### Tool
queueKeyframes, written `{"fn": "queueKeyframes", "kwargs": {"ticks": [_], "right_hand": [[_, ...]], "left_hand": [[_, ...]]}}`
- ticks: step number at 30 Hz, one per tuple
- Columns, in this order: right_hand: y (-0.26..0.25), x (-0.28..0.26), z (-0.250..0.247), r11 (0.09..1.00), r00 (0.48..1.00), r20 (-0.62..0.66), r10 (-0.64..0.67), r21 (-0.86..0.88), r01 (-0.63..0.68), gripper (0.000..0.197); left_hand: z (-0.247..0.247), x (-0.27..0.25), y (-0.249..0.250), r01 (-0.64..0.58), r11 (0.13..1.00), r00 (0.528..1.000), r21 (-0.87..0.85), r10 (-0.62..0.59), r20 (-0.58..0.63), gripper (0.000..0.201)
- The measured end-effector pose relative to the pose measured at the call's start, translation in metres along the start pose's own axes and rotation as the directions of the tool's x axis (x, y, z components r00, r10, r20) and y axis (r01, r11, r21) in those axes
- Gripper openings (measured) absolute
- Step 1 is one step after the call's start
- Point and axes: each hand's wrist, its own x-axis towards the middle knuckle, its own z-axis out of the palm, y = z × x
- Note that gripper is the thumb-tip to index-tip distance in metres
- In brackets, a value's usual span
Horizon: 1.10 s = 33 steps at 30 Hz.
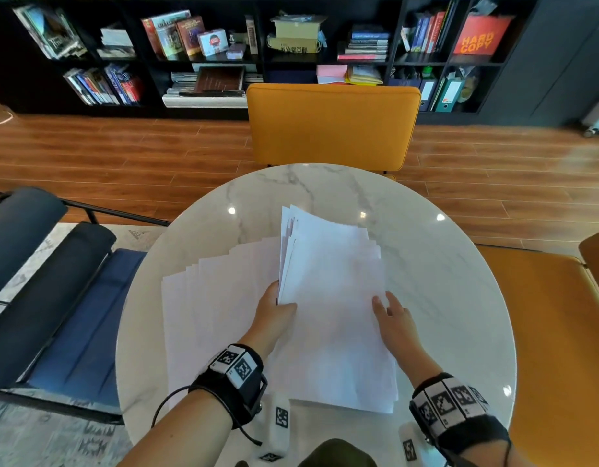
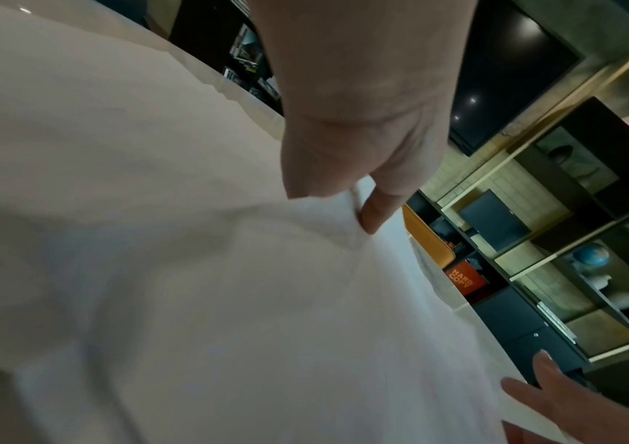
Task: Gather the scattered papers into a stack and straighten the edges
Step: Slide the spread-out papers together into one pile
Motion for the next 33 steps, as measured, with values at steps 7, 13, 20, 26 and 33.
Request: {"fn": "queueKeyframes", "kwargs": {"ticks": [7,13,20,26,33], "right_hand": [[-0.013,-0.005,-0.008,0.924,1.0,0.025,-0.013,0.382,0.003,0.074],[-0.01,-0.005,-0.006,0.914,0.999,-0.036,-0.035,0.402,0.047,0.027],[-0.002,-0.011,0.004,0.961,0.995,-0.085,-0.046,0.267,0.067,0.027],[0.004,-0.007,0.011,0.99,0.997,-0.075,0.013,0.144,-0.002,0.038],[0.008,0.005,0.014,0.998,0.997,-0.07,0.011,-0.06,-0.015,0.053]], "left_hand": [[-0.012,-0.01,0.014,-0.083,0.991,0.996,-0.1,0.085,0.015,0.04],[-0.017,-0.019,0.01,-0.069,0.992,0.997,-0.102,0.072,0.026,0.038],[-0.023,-0.024,-0.011,0.023,0.999,0.997,0.03,-0.025,0.069,0.046],[-0.032,-0.009,-0.024,0.075,0.982,0.996,0.173,-0.063,-0.07,0.036],[-0.046,0.002,-0.026,0.203,0.966,0.943,0.161,-0.148,-0.297,0.054]]}}
